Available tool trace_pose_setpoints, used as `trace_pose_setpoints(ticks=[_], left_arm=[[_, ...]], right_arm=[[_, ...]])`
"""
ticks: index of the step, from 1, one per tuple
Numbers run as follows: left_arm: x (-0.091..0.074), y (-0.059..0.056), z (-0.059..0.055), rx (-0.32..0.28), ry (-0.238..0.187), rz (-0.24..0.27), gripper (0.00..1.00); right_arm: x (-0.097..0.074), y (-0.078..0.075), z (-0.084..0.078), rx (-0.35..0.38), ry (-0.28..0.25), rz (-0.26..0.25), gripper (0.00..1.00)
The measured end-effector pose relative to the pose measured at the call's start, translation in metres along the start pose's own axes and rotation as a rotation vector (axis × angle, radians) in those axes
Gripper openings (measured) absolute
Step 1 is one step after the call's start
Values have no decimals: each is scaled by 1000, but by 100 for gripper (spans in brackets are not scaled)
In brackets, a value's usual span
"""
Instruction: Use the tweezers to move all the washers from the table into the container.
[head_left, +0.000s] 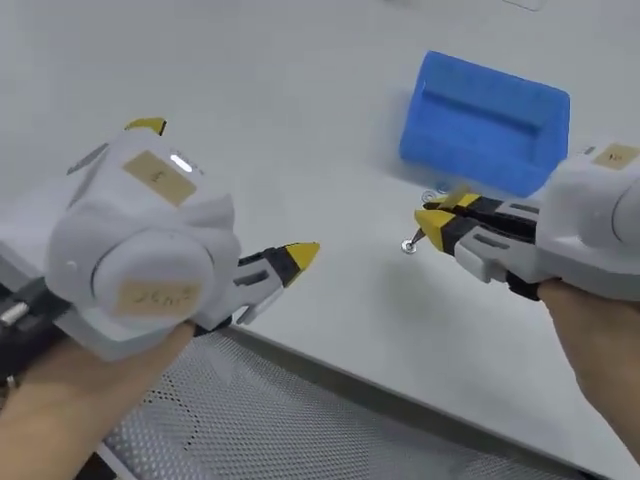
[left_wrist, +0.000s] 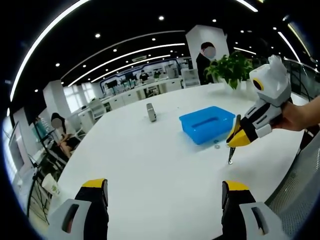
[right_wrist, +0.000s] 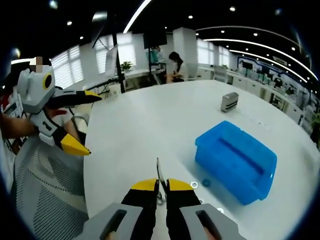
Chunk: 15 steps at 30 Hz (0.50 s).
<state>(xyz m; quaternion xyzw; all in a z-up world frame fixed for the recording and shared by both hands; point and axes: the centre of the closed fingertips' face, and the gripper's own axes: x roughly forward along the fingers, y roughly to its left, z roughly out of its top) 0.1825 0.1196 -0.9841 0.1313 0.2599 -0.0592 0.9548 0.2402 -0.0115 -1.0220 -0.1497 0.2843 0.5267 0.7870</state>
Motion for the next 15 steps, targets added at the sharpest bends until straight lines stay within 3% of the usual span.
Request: trace_pose_setpoints(ticks=[6, 15], left_arm=[[1, -1, -2, 6, 12, -4, 97], [1, -2, -2, 5, 11, -9, 98]], right_arm=[[-3, -2, -1, 1, 16, -5, 1], [-16, -10, 16, 33, -22, -17, 1]])
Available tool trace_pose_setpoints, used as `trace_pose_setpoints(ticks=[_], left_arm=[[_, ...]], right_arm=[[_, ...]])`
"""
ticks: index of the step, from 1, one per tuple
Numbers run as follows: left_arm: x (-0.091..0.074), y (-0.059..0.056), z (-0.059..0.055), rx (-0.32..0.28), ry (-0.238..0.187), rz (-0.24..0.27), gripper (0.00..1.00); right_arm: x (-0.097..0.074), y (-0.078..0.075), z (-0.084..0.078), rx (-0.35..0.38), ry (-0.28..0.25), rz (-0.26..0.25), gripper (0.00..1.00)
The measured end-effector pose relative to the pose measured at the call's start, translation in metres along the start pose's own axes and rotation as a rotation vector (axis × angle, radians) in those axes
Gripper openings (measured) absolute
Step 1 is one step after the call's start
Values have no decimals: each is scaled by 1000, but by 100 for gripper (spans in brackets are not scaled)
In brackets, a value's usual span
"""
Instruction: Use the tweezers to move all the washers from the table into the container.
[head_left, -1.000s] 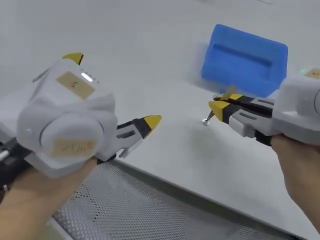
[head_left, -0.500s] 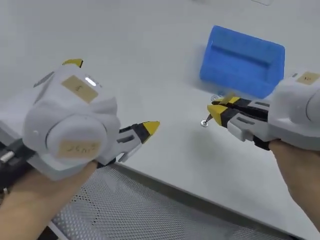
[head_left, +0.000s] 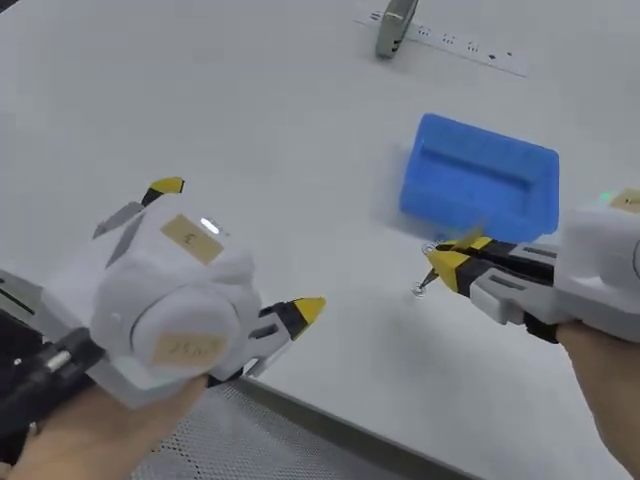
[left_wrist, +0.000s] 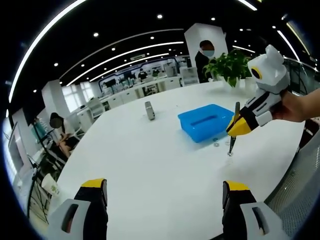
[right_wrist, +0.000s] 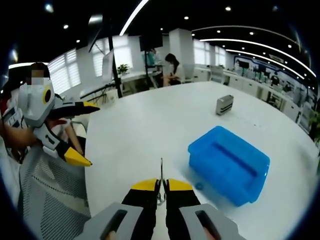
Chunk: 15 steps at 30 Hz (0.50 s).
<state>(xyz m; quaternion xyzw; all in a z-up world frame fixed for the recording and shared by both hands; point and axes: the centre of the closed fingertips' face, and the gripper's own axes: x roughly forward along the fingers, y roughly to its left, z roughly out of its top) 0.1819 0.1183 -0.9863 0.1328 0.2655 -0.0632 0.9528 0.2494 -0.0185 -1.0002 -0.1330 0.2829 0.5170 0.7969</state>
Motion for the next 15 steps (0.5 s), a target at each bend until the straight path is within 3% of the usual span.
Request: trace_pose_setpoints(ticks=[10, 15], left_arm=[[0, 1, 0, 2, 0, 3, 98], [1, 0, -2, 7, 8, 3, 98]], right_arm=[[-2, -17, 34, -44, -47, -32, 1], [2, -35, 50, 32, -119, -57, 1]])
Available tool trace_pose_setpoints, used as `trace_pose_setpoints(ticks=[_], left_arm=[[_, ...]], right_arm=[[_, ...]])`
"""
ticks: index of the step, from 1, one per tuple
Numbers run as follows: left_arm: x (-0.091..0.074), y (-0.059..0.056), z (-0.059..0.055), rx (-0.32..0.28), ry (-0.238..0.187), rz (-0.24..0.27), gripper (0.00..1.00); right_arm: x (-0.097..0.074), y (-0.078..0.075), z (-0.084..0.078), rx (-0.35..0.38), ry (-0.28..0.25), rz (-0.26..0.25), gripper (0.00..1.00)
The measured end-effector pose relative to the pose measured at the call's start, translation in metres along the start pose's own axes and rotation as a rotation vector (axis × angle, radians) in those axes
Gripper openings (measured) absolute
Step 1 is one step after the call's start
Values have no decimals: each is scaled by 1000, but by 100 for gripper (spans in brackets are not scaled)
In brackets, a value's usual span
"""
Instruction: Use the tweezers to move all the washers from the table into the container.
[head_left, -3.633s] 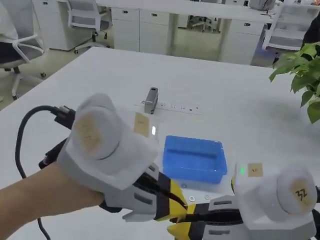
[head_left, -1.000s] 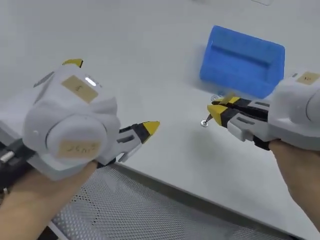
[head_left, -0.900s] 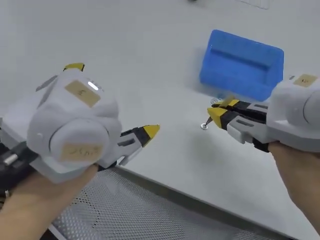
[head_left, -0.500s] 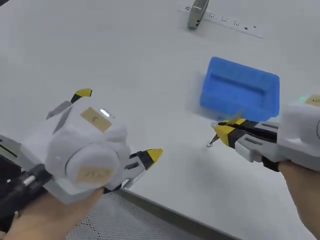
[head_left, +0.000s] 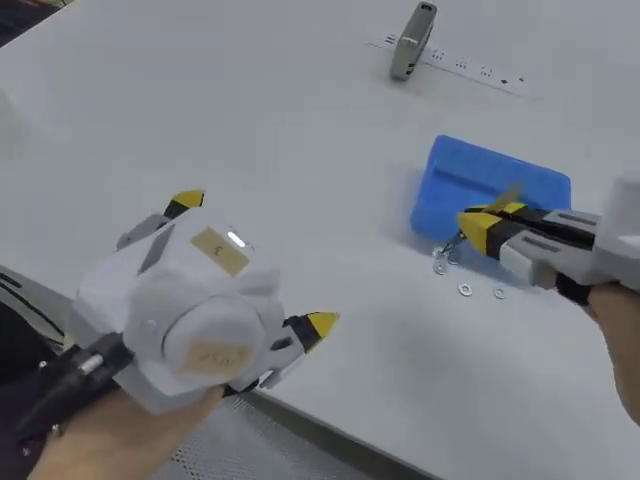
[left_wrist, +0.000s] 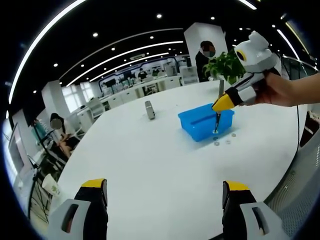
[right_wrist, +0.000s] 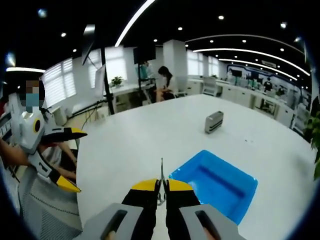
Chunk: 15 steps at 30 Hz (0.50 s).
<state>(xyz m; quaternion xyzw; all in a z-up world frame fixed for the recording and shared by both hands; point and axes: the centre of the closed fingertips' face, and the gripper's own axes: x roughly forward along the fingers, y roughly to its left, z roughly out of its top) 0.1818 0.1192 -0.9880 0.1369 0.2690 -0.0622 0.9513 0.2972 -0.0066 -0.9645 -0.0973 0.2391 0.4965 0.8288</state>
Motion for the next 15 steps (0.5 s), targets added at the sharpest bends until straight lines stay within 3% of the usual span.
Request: trace_pose_setpoints(ticks=[7, 15], left_arm=[[1, -1, -2, 10, 13, -4, 98], [1, 1, -1, 9, 8, 4, 96]], right_arm=[[12, -21, 20, 39, -75, -57, 1], [30, -43, 30, 20, -99, -133, 1]])
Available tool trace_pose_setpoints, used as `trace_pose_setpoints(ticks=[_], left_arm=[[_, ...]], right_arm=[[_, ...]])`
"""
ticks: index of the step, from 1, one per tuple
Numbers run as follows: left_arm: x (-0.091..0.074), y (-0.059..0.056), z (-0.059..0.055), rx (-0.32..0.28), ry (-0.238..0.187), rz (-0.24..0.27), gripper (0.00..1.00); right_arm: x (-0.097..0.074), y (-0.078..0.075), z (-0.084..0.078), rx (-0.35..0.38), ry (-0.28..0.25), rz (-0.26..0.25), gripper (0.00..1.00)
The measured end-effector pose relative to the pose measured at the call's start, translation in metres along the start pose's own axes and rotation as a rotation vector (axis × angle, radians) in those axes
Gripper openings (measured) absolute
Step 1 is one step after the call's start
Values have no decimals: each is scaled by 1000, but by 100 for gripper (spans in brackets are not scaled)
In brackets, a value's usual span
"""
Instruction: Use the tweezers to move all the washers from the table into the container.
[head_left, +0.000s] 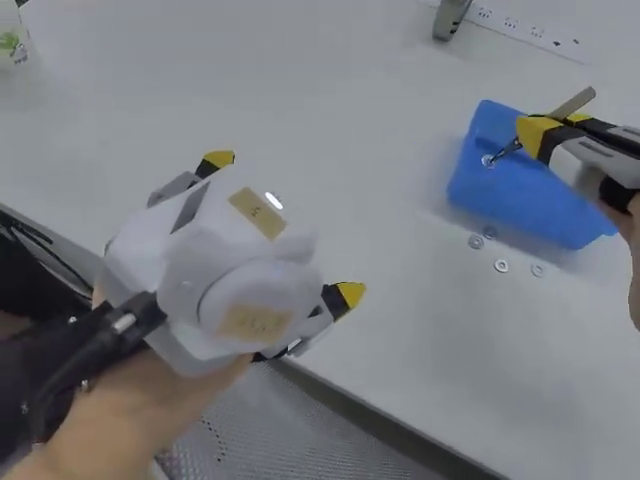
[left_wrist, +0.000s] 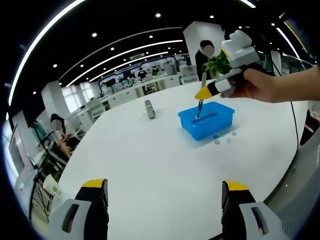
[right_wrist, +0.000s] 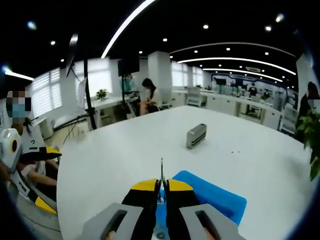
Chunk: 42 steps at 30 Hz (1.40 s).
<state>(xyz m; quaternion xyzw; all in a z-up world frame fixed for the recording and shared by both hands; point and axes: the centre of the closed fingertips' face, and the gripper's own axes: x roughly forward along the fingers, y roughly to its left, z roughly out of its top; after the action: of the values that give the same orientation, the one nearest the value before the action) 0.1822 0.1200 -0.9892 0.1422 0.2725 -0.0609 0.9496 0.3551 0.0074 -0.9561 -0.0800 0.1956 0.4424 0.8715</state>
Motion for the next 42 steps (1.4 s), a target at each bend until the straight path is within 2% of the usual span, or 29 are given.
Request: trace_pose_setpoints(ticks=[3, 5, 8, 15, 21, 32, 36, 42], left_arm=[[0, 1, 0, 6, 1, 7, 96], [-1, 3, 1, 5, -1, 17, 96], [-2, 7, 1, -9, -6, 31, 96], [-2, 7, 3, -9, -9, 30, 96], [-2, 11, 1, -2, -2, 50, 96], [-1, 13, -2, 9, 17, 54, 95], [-1, 14, -2, 3, 15, 57, 95], [-1, 16, -3, 4, 19, 65, 96]], right_arm=[[11, -9, -4, -11, 10, -28, 1], [22, -19, -11, -11, 23, -44, 1], [33, -26, -21, -25, 49, -55, 1], [53, -27, -34, -33, 77, -57, 2], [60, -30, -40, -31, 92, -75, 2], [57, -25, -38, -40, 89, -69, 2], [57, -28, -38, -12, 83, -77, 3], [49, -26, -25, -21, 49, -81, 3]])
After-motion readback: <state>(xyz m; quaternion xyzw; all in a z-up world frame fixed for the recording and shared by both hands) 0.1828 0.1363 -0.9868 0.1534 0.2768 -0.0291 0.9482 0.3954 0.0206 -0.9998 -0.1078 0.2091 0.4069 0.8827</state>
